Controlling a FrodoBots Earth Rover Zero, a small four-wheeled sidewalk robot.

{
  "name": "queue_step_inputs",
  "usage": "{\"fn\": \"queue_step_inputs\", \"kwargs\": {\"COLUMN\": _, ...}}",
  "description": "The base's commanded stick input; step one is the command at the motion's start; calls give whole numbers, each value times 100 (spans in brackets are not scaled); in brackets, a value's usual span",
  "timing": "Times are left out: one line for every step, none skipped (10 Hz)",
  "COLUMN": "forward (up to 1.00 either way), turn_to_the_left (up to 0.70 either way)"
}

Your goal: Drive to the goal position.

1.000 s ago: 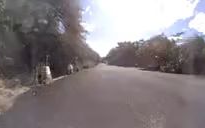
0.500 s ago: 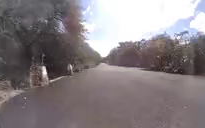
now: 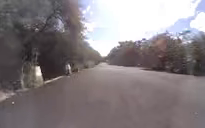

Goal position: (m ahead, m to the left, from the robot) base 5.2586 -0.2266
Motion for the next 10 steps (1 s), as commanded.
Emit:
{"fn": "queue_step_inputs", "kwargs": {"forward": 50, "turn_to_the_left": 0}}
{"fn": "queue_step_inputs", "kwargs": {"forward": 50, "turn_to_the_left": 0}}
{"fn": "queue_step_inputs", "kwargs": {"forward": 50, "turn_to_the_left": 0}}
{"fn": "queue_step_inputs", "kwargs": {"forward": 50, "turn_to_the_left": 0}}
{"fn": "queue_step_inputs", "kwargs": {"forward": 50, "turn_to_the_left": 0}}
{"fn": "queue_step_inputs", "kwargs": {"forward": 50, "turn_to_the_left": 0}}
{"fn": "queue_step_inputs", "kwargs": {"forward": 50, "turn_to_the_left": 0}}
{"fn": "queue_step_inputs", "kwargs": {"forward": 50, "turn_to_the_left": 0}}
{"fn": "queue_step_inputs", "kwargs": {"forward": 50, "turn_to_the_left": 0}}
{"fn": "queue_step_inputs", "kwargs": {"forward": 50, "turn_to_the_left": 0}}
